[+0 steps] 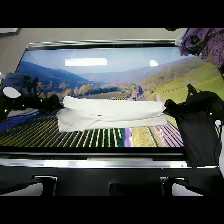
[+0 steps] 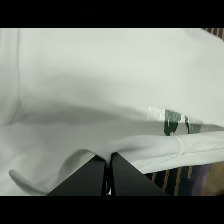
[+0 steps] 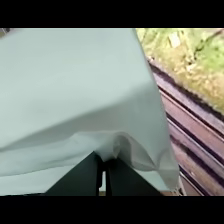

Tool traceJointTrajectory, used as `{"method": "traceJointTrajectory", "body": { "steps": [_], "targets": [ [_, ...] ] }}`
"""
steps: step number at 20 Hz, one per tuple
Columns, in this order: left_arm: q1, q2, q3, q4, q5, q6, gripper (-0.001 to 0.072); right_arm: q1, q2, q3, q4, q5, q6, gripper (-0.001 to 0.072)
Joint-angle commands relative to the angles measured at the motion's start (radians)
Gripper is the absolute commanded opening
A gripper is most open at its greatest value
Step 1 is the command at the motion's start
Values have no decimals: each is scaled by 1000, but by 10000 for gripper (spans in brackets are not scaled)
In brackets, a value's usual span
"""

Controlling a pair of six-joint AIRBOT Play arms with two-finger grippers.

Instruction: Fold the clothes and pants, and hang the long-sleeved shirts on hangers.

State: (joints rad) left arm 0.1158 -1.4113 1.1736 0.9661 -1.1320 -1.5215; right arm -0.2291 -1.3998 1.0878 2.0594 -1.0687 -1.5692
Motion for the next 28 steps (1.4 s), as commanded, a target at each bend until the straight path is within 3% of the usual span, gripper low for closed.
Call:
{"method": "traceJointTrajectory", "body": {
  "steps": [1,14,15,16,17,18,19,21,22,28],
  "targets": [
    [-5,-135,142,-10,7,3,18,10,-68,56,-11,40,14,32],
    [-5,-393,267,-93,129,-50,22,10,-185,56,23,188,29,37],
    [-5,-398,267,-100,131,-49,42,10,-193,56,39,186,24,92],
    [-5,-396,267,-103,131,-50,154,10,-195,56,63,175,25,249],
    [-1,-392,274,-102,128,-49,314,9,-194,75,74,135,24,398],
    [6,-382,285,-102,124,-50,408,9,-194,114,59,73,24,434],
    [15,-369,297,-98,118,-50,410,7,-194,167,21,2,25,435],
    [37,-333,322,-51,82,-50,414,-27,-194,255,-29,-89,29,536],
    [48,-311,333,-18,53,-50,413,-64,-194,269,-20,-104,29,541],
    [76,-214,335,66,13,-50,413,-206,-323,268,223,-240,-127,608]
  ]
}}
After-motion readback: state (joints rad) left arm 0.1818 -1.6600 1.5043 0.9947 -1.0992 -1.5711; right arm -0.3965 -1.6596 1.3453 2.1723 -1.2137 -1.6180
